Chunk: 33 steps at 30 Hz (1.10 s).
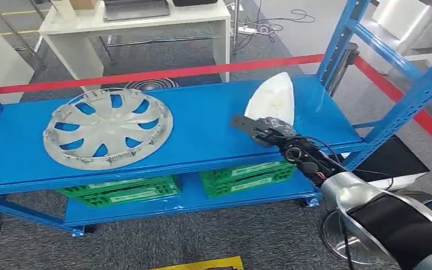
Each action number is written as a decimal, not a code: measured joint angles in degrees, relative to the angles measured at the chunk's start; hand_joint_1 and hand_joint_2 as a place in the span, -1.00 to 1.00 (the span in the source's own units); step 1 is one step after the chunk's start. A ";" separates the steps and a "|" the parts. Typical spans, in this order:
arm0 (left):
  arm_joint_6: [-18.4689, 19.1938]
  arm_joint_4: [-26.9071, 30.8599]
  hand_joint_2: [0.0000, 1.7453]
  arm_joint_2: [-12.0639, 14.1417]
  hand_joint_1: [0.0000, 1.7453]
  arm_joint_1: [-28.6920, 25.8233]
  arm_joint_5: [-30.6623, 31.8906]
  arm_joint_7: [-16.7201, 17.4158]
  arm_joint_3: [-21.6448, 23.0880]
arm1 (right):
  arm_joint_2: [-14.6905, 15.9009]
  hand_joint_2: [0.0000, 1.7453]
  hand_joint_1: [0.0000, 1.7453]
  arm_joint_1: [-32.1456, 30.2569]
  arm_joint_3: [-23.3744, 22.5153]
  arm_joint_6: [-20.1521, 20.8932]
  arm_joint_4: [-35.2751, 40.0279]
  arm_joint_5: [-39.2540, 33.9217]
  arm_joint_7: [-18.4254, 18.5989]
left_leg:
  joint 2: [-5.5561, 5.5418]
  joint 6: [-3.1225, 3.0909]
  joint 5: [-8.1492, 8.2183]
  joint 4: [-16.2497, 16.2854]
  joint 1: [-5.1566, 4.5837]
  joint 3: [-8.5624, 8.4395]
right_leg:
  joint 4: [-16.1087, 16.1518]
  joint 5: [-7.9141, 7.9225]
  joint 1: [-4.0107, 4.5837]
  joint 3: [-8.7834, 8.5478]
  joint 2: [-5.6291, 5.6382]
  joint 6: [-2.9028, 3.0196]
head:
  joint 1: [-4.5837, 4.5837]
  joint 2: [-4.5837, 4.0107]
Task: Take the parts from the cabinet and place them on the table.
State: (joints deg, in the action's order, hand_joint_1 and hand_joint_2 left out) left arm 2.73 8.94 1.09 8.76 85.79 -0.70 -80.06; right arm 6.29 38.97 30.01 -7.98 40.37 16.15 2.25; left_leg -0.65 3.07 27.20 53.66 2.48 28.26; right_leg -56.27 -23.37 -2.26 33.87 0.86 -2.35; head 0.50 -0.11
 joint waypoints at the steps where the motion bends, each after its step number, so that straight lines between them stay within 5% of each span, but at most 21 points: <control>1: 0.09 0.00 1.00 0.00 -1.00 0.00 0.02 -0.07 0.00 | 0.04 1.00 0.92 0.02 -0.02 0.00 0.00 0.00 -0.04 | 0.00 0.00 0.00 0.00 0.00 -0.01 | 0.00 0.00 0.00 -0.02 0.00 0.00 | 0.02 0.00; 33: -0.35 0.00 1.00 0.42 -1.00 0.00 -2.27 -1.62 -1.97 | 0.26 1.00 1.00 -0.11 0.83 -2.19 4.00 -0.63 0.56 | -0.01 -0.02 0.01 0.06 0.00 -0.05 | 0.01 0.00 0.00 -0.13 -0.01 0.00 | 0.00 0.00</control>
State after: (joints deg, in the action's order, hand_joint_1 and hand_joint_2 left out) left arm 2.38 8.94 1.51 8.75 83.51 -2.32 -82.03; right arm 6.56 38.87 30.84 -10.17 44.37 15.52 2.82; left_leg -0.66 3.05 27.21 53.72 2.48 28.21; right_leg -56.25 -23.37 -2.25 33.74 0.85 -2.35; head 0.50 -0.11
